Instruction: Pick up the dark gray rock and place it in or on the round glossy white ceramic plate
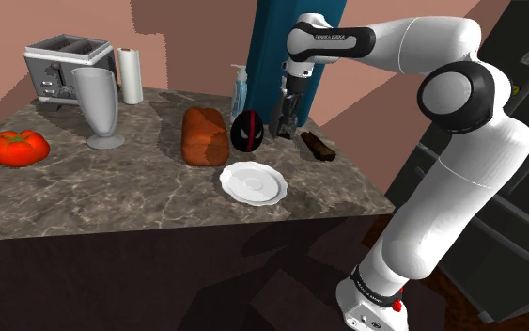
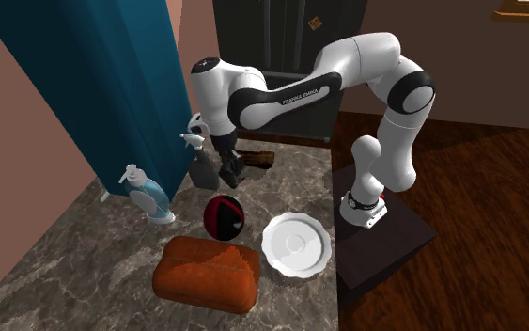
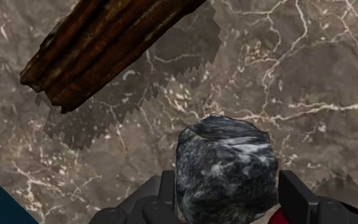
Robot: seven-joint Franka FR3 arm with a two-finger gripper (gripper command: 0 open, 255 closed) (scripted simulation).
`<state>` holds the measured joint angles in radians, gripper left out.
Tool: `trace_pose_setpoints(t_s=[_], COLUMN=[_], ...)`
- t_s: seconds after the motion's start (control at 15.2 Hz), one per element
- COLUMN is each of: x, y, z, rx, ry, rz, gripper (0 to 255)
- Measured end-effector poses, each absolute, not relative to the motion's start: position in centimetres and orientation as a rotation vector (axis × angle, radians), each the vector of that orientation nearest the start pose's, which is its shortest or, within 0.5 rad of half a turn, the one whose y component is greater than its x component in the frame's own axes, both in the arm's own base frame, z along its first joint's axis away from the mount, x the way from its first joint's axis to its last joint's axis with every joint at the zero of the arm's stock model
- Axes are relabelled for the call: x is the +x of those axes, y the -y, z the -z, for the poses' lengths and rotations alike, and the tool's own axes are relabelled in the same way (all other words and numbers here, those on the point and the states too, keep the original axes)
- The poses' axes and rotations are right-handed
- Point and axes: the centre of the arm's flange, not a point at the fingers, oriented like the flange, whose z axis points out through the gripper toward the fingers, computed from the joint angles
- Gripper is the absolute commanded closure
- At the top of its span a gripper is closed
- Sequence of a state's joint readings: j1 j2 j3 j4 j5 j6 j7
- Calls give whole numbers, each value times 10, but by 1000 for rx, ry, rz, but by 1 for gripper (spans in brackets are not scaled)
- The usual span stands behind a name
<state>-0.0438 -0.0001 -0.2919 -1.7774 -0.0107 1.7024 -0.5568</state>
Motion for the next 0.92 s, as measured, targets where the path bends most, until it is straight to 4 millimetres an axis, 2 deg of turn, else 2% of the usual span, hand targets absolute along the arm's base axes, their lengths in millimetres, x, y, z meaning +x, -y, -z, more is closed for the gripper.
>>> trace_pose_setpoints(t_s=[0.33,0.4,0.92], x=[523,522,494], y=[184,178,84], z=[-563,-566,-574], rx=[-3097,-3097,-3097], ry=[347,347,348], rz=[-112,-113,-112], gripper=[255,255,255])
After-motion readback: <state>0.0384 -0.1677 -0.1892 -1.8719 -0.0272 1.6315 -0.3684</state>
